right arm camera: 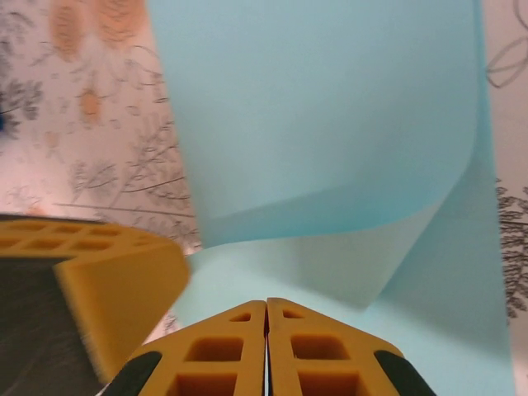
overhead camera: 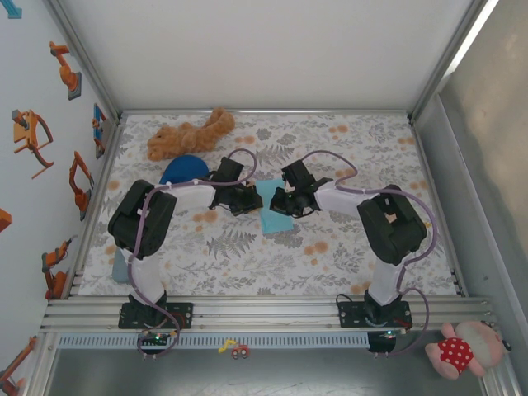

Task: Fold a paper plane with a square sheet of paper (pick it up from the middle)
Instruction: Fold the triangle a second time at the center of the table.

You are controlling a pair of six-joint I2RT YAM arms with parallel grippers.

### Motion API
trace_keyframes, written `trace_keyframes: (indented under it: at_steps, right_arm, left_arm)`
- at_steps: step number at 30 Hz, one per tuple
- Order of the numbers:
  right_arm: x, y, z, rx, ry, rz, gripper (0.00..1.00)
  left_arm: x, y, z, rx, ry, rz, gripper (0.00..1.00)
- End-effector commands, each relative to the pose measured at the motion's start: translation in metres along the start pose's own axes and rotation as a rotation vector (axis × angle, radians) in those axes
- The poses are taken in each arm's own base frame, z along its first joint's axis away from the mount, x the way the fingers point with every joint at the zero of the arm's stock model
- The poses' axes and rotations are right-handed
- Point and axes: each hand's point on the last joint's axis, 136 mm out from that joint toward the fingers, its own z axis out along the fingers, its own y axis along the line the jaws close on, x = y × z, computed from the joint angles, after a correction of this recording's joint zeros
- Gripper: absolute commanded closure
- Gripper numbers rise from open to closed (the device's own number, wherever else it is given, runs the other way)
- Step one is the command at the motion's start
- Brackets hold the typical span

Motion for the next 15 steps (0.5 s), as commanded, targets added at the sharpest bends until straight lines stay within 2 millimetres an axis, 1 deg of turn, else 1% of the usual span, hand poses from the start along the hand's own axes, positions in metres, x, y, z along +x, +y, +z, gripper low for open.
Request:
trace_keyframes:
  at_steps: [1, 3, 5, 8, 10, 11, 15]
  right_arm:
    - [0.007, 0.011, -0.008, -0.067, 0.019, -0.042, 0.91]
    - [0.012, 0.009, -0.008, -0.073, 0.033, -0.037, 0.91]
    - [0.014, -0.001, -0.012, -0.027, 0.018, -0.034, 0.90]
    - [0.013, -0.018, -0.020, 0.074, -0.004, -0.037, 0.86]
    - [0.014, -0.029, -0.023, 0.137, -0.010, -0.038, 0.81]
    - [0.014, -0.033, -0.024, 0.155, -0.013, -0.038, 0.77]
    - [0.015, -0.039, -0.026, 0.203, -0.022, -0.047, 0.64]
  left_arm:
    - [-0.001, -0.006, 0.004, 0.005, 0.019, 0.053, 0.90]
    - [-0.003, -0.006, 0.005, 0.006, 0.021, 0.060, 0.90]
    - [-0.003, -0.006, 0.007, 0.009, 0.026, 0.062, 0.90]
    - [-0.003, -0.008, 0.008, 0.016, 0.029, 0.065, 0.90]
    - [-0.004, -0.009, 0.009, 0.023, 0.030, 0.066, 0.90]
    - [-0.003, -0.009, 0.009, 0.025, 0.030, 0.068, 0.90]
    - [-0.003, -0.010, 0.009, 0.031, 0.034, 0.071, 0.90]
